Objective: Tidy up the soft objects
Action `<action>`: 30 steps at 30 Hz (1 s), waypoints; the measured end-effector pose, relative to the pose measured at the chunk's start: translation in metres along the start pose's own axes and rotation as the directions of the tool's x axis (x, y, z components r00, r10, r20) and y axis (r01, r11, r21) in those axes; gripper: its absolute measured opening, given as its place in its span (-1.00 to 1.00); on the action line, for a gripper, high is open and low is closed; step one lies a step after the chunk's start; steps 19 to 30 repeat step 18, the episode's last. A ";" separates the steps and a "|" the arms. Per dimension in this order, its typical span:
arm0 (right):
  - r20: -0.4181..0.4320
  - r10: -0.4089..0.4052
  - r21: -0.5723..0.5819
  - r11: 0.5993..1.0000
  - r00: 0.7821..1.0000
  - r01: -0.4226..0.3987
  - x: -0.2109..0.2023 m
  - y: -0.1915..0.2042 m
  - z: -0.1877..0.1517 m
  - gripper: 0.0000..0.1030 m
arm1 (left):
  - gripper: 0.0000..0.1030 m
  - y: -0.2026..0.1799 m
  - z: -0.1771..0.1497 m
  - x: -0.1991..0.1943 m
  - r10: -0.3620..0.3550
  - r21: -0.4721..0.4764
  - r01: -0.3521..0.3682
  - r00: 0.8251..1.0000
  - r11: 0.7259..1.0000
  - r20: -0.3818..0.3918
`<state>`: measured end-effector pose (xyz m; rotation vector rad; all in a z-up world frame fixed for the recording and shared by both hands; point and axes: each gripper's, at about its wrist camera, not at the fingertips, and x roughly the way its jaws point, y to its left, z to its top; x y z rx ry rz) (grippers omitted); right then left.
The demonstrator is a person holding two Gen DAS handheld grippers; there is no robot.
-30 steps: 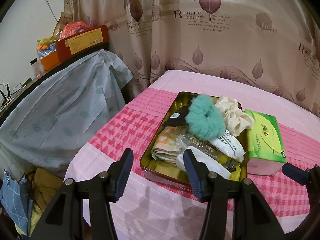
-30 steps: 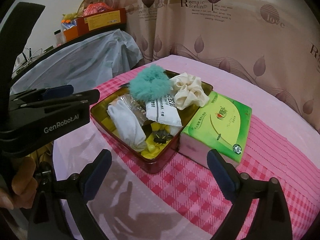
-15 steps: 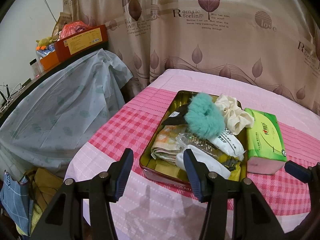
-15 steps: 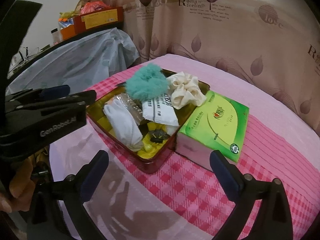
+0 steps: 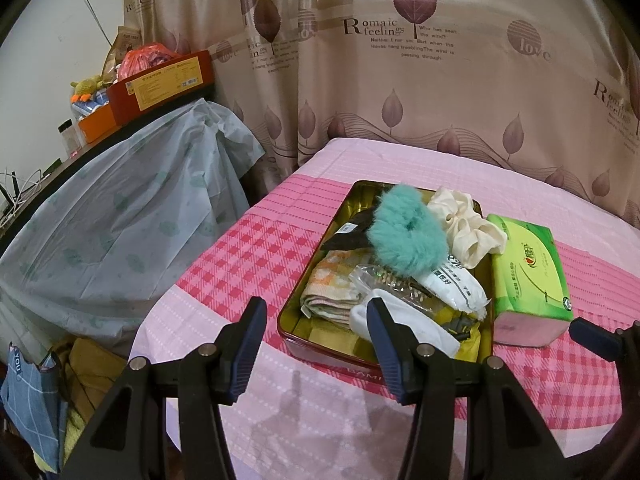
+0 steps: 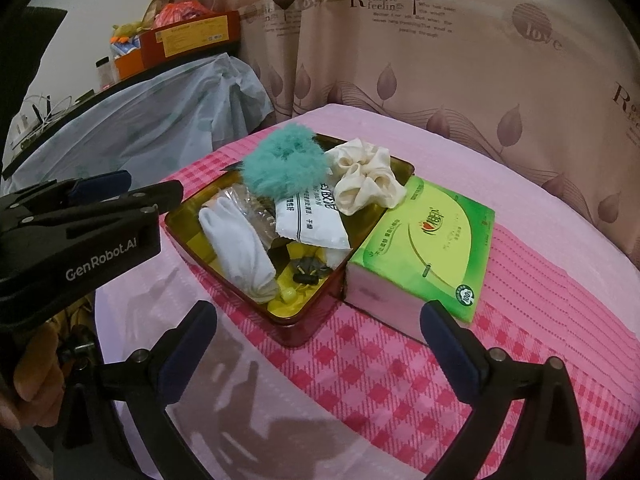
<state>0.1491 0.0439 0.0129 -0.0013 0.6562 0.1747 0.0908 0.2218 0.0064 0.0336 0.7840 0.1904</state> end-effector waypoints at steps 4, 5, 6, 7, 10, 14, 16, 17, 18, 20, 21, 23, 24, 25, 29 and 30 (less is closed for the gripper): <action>-0.001 0.002 0.001 1.000 1.000 -0.002 0.000 0.001 0.000 0.96 | 0.03 -0.001 0.000 0.000 0.001 0.003 -0.001 1.000 1.000 0.000; 0.000 -0.001 0.001 1.000 1.000 0.001 0.000 0.001 0.000 0.96 | 0.03 -0.002 0.001 0.000 0.001 0.006 -0.001 1.000 1.000 0.001; -0.001 -0.002 0.001 1.000 1.000 0.002 0.000 0.001 0.000 0.96 | 0.03 -0.001 0.000 -0.001 -0.005 0.005 0.005 1.000 1.000 0.004; 0.000 -0.001 0.001 1.000 1.000 0.001 0.000 0.001 0.000 0.96 | 0.03 -0.001 0.001 -0.001 -0.008 0.004 0.008 1.000 1.000 0.006; 0.000 -0.001 0.000 1.000 1.000 0.001 0.000 0.001 0.000 0.96 | 0.04 -0.001 0.001 0.000 -0.013 0.009 0.012 1.000 1.000 0.007; 0.001 -0.001 0.000 1.000 1.000 0.001 0.000 0.002 0.001 0.96 | 0.07 -0.001 0.001 0.000 -0.018 0.007 0.018 1.000 1.000 0.005; 0.001 0.000 -0.001 1.000 1.000 0.000 0.000 0.002 0.000 0.96 | 0.08 -0.001 0.001 0.000 -0.010 0.009 0.010 1.000 1.000 0.008; 0.001 0.001 0.000 1.000 1.000 -0.001 0.000 0.002 0.000 0.96 | 0.08 -0.001 0.001 0.000 -0.006 0.009 0.006 1.000 1.000 0.008; 0.002 0.003 -0.001 1.000 1.000 -0.003 0.000 0.002 0.000 0.96 | 0.08 0.000 0.000 0.000 -0.003 0.010 0.003 1.000 1.000 0.010; 0.002 0.003 -0.001 1.000 1.000 -0.003 0.000 0.002 0.000 0.96 | 0.08 0.000 0.000 0.000 -0.003 0.010 0.003 1.000 1.000 0.010; 0.002 0.003 -0.001 1.000 1.000 -0.003 0.000 0.002 0.000 0.96 | 0.08 0.000 0.000 0.000 -0.003 0.010 0.003 1.000 1.000 0.010; 0.002 0.003 -0.001 1.000 1.000 -0.003 0.000 0.002 0.000 0.96 | 0.08 0.000 0.000 0.000 -0.003 0.010 0.003 1.000 1.000 0.010; 0.002 0.003 -0.001 1.000 1.000 -0.003 0.000 0.002 0.000 0.96 | 0.08 0.000 0.000 0.000 -0.003 0.010 0.003 1.000 1.000 0.010; 0.002 0.003 -0.001 1.000 1.000 -0.003 0.000 0.002 0.000 0.96 | 0.08 0.000 0.000 0.000 -0.003 0.010 0.003 1.000 1.000 0.010; 0.002 0.003 -0.001 1.000 1.000 -0.003 0.000 0.002 0.000 0.96 | 0.08 0.000 0.000 0.000 -0.003 0.010 0.003 1.000 1.000 0.010; 0.002 0.003 -0.001 1.000 1.000 -0.003 0.000 0.002 0.000 0.96 | 0.08 0.000 0.000 0.000 -0.003 0.010 0.003 1.000 1.000 0.010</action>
